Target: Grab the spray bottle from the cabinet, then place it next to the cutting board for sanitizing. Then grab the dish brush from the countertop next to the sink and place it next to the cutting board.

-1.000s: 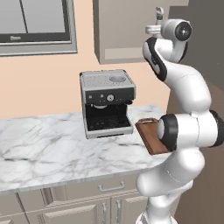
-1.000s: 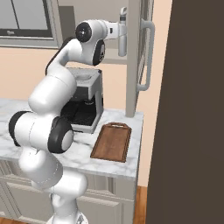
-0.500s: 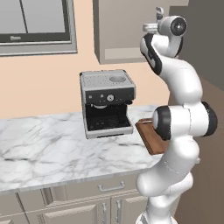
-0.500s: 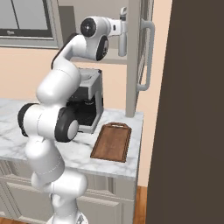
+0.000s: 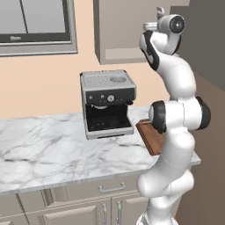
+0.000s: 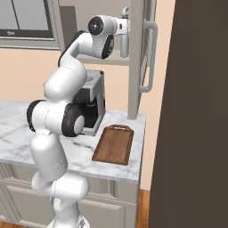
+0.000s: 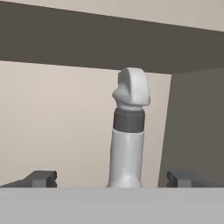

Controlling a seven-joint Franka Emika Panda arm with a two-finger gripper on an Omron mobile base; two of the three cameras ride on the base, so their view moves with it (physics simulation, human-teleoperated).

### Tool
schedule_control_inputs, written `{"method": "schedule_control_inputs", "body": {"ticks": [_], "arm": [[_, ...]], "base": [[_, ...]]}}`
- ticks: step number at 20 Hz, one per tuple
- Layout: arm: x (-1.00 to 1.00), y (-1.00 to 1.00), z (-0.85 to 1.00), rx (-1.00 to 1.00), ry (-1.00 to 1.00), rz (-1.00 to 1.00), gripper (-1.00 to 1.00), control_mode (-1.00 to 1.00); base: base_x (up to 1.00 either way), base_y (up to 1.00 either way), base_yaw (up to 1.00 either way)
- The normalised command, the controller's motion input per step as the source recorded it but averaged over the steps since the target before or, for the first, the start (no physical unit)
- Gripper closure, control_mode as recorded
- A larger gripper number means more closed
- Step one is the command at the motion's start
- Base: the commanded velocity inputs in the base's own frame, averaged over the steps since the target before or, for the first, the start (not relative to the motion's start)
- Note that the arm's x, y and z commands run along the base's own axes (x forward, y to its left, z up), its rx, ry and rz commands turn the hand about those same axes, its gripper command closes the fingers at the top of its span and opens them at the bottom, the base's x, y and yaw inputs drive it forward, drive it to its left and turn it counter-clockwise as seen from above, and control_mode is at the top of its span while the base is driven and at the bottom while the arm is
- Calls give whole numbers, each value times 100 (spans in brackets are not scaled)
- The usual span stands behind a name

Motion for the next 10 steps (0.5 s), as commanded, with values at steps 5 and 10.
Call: {"method": "schedule_control_inputs", "body": {"ticks": [5, 10], "arm": [[27, -10, 0, 0, 1, 0, -100, -100], [23, -9, 0, 0, 1, 0, -100, -100]], "base": [[0, 0, 0], [0, 0, 0]]}}
